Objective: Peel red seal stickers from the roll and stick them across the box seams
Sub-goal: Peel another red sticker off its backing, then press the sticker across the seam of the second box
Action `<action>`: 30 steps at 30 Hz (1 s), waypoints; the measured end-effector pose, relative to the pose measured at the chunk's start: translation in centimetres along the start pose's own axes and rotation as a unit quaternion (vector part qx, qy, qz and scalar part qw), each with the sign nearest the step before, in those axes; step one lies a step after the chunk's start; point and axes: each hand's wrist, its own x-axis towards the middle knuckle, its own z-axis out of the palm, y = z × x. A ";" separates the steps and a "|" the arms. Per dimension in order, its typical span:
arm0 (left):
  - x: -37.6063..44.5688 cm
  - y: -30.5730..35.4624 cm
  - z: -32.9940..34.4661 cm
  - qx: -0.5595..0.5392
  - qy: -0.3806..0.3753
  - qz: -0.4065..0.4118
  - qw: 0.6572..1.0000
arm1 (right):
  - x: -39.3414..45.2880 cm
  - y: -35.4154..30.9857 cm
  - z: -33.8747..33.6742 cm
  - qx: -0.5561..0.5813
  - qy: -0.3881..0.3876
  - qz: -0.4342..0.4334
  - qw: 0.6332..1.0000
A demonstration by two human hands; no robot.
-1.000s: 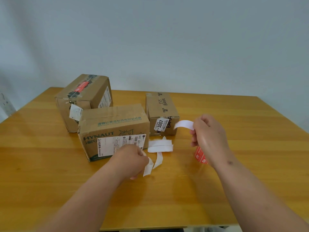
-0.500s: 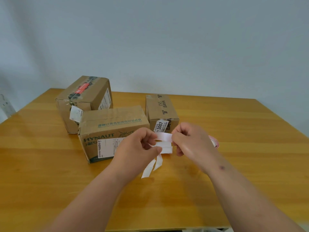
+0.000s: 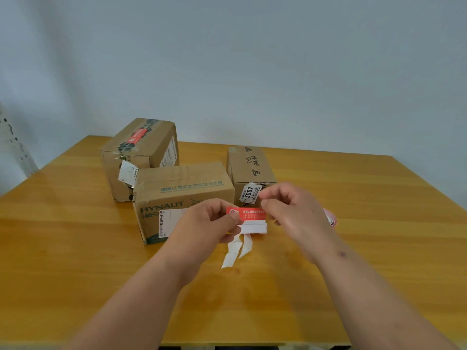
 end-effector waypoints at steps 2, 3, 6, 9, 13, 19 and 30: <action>0.0 0.1 -0.4 -0.064 -0.016 -0.020 0.998 | 0.1 0.3 0.2 0.008 -0.013 0.012 1.000; 0.0 0.2 -0.6 -0.084 -0.021 -0.025 0.996 | 0.0 0.3 0.3 0.009 -0.034 0.014 0.999; -0.1 0.5 -1.1 -0.121 -0.018 -0.038 0.992 | -0.3 0.2 0.7 0.018 -0.046 -0.005 0.999; -0.2 0.7 -1.8 -0.151 0.021 -0.047 0.987 | -0.3 0.0 0.9 0.032 -0.044 -0.015 0.998; -0.4 0.6 -2.5 -0.031 0.080 -0.013 0.996 | -0.7 -0.8 1.5 0.010 -0.036 -0.044 0.998; -1.6 1.7 -3.4 0.359 0.139 0.100 0.918 | -1.4 -1.9 3.1 -0.061 -0.059 -0.132 0.988; -1.3 1.9 -5.8 0.107 0.127 0.056 0.985 | -0.6 -3.1 3.9 -0.091 -0.075 -0.182 0.976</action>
